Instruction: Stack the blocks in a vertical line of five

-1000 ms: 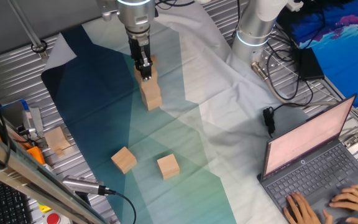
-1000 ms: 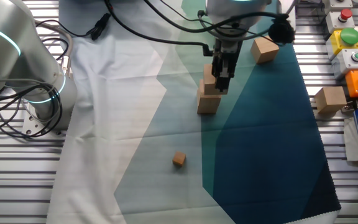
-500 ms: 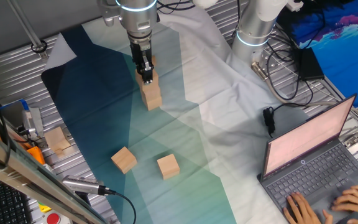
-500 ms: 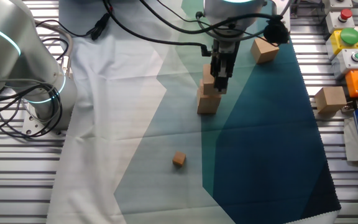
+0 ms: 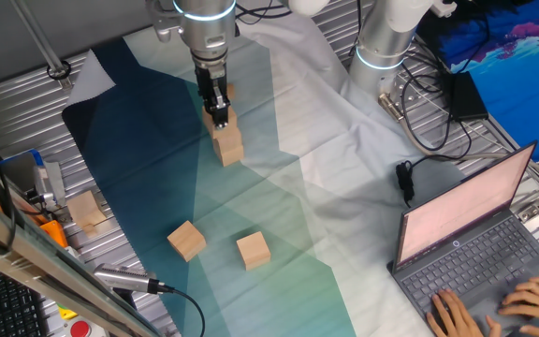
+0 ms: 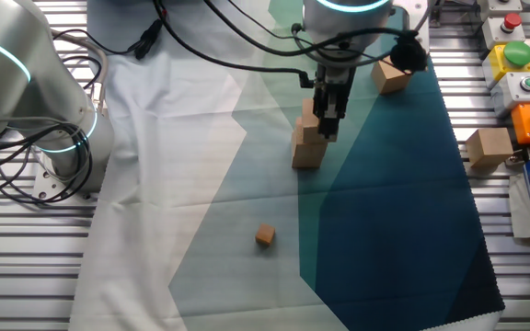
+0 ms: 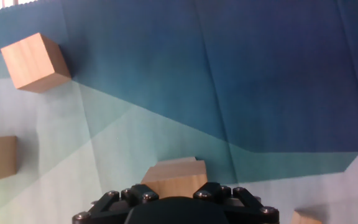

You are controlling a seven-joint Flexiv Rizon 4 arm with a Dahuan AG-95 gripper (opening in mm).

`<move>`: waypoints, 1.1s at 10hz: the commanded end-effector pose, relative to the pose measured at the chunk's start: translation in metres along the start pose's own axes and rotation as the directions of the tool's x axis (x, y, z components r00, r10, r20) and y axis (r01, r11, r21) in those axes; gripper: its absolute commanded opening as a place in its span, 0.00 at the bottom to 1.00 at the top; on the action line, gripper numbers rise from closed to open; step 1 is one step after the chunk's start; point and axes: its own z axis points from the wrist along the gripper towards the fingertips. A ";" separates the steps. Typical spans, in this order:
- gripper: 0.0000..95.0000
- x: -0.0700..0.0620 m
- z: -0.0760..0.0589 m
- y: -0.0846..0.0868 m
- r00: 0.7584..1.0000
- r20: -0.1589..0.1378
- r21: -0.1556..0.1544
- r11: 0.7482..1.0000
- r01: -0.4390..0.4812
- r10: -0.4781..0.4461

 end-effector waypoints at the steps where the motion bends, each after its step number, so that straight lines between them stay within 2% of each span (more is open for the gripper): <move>1: 0.00 0.000 0.001 0.000 1.000 0.004 -0.001 1.000 -0.001 0.001; 6: 0.00 0.003 0.010 0.000 1.000 0.013 -0.004 1.000 -0.002 0.002; 11: 0.00 0.008 0.013 -0.001 1.000 0.016 -0.007 1.000 0.002 -0.002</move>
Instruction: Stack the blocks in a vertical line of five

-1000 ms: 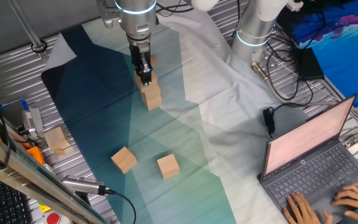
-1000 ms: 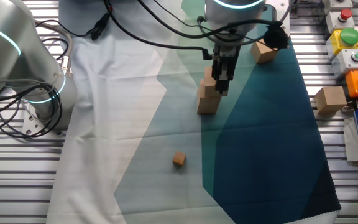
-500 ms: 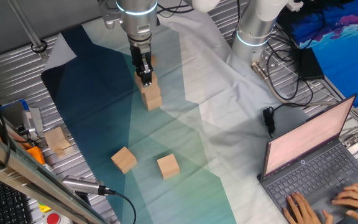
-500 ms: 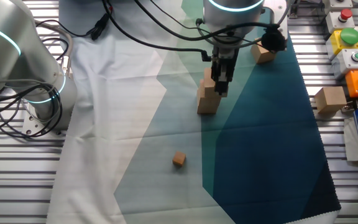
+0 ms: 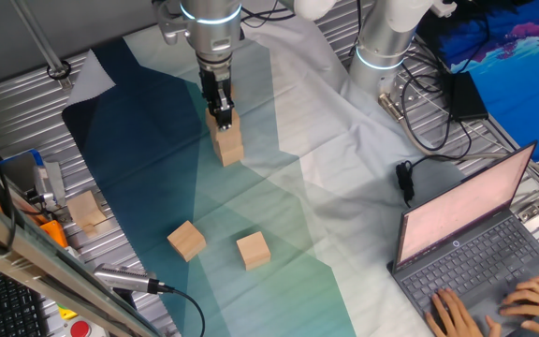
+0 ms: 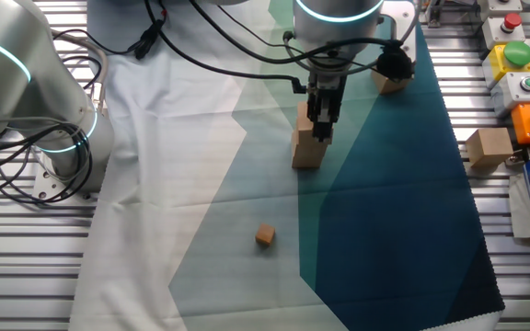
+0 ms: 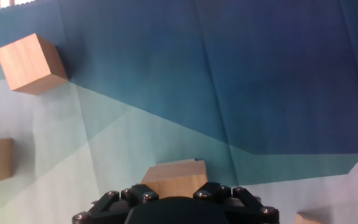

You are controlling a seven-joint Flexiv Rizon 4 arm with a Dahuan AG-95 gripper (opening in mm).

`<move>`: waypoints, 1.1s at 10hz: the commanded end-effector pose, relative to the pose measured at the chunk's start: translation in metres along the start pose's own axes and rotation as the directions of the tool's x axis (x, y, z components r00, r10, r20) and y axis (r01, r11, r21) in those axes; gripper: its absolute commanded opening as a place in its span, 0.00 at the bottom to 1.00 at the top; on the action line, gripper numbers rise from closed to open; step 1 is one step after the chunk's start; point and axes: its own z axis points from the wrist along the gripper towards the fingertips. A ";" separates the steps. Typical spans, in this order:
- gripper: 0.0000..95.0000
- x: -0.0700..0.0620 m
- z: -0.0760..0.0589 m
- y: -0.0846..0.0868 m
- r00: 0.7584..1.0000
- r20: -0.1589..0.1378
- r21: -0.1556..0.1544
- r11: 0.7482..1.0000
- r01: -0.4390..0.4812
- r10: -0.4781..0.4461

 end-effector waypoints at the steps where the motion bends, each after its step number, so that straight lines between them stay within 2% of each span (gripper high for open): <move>1: 0.00 0.000 0.000 0.000 1.000 0.000 0.002 1.000 0.002 -0.002; 11: 0.00 0.001 0.002 0.002 1.000 0.002 0.002 1.000 0.002 -0.002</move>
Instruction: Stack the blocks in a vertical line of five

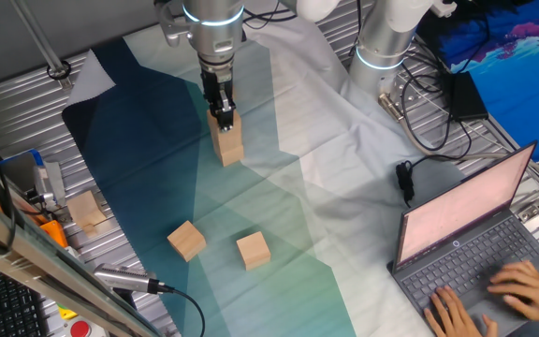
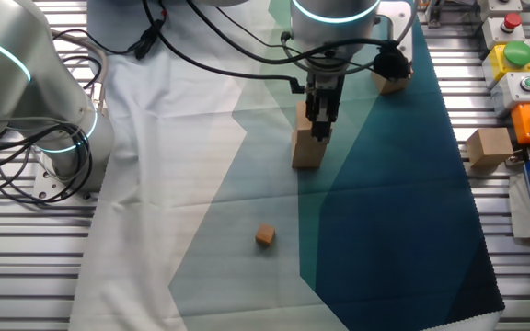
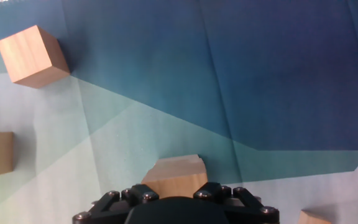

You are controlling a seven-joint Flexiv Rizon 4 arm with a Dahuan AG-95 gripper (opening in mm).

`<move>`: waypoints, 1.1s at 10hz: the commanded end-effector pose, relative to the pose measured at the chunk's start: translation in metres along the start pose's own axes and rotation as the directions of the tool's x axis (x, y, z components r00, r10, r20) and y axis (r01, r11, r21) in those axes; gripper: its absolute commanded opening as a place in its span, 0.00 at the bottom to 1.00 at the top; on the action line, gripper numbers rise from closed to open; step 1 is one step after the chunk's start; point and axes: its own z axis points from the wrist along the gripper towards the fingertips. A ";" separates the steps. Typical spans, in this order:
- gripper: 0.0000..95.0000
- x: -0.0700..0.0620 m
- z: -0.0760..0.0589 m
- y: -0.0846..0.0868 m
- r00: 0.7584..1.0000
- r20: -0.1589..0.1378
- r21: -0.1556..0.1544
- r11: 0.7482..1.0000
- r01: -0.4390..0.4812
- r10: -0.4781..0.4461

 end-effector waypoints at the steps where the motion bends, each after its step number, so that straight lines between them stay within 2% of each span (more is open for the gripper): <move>1: 0.00 0.000 0.001 0.000 1.000 0.003 0.001 1.000 -0.001 0.001; 5: 0.00 0.000 0.002 0.000 1.000 0.006 0.000 1.000 0.001 -0.001; 8: 0.60 0.000 0.002 0.000 1.000 0.010 -0.004 1.000 0.012 -0.012; 11: 0.60 0.000 0.003 -0.001 1.000 0.013 -0.015 1.000 0.021 -0.021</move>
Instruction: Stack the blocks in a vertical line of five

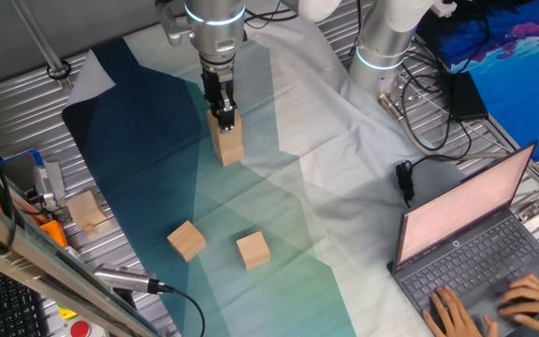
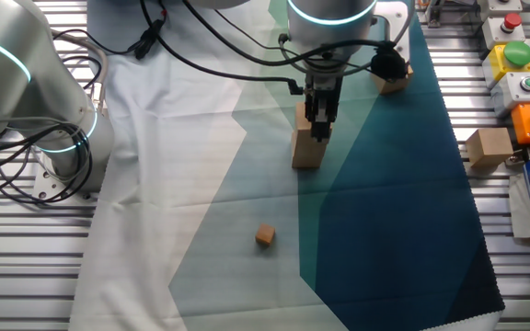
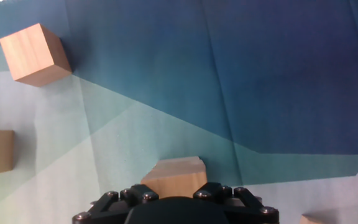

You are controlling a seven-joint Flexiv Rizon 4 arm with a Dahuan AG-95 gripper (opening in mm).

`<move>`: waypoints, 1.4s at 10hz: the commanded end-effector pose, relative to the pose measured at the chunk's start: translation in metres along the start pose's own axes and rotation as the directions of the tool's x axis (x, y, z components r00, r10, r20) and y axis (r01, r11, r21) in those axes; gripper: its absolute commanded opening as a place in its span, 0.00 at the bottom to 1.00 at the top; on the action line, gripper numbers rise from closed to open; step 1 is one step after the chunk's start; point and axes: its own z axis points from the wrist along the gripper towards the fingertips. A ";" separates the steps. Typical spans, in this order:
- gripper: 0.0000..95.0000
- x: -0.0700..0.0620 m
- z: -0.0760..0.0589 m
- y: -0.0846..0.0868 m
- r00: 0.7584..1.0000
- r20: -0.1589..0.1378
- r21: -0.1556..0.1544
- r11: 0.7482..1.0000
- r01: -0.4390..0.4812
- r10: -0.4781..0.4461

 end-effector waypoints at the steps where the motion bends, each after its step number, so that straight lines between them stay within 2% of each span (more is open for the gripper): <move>1: 0.60 0.000 0.000 0.000 1.000 -0.002 -0.010 1.000 0.004 -0.004; 2: 0.80 0.000 0.001 0.000 1.000 -0.002 -0.015 1.000 0.007 -0.007; 7: 0.80 -0.001 -0.002 0.001 0.999 0.000 -0.023 0.999 0.039 -0.039; 8: 1.00 -0.002 -0.008 0.004 0.999 0.000 -0.023 0.999 0.043 -0.043; 11: 1.00 -0.011 -0.021 0.009 0.998 -0.002 -0.022 0.998 0.059 -0.059; 13: 1.00 -0.023 -0.030 0.014 0.997 -0.004 -0.020 0.997 0.071 -0.071; 14: 0.80 -0.033 -0.034 0.019 0.997 -0.001 -0.021 0.997 0.080 -0.080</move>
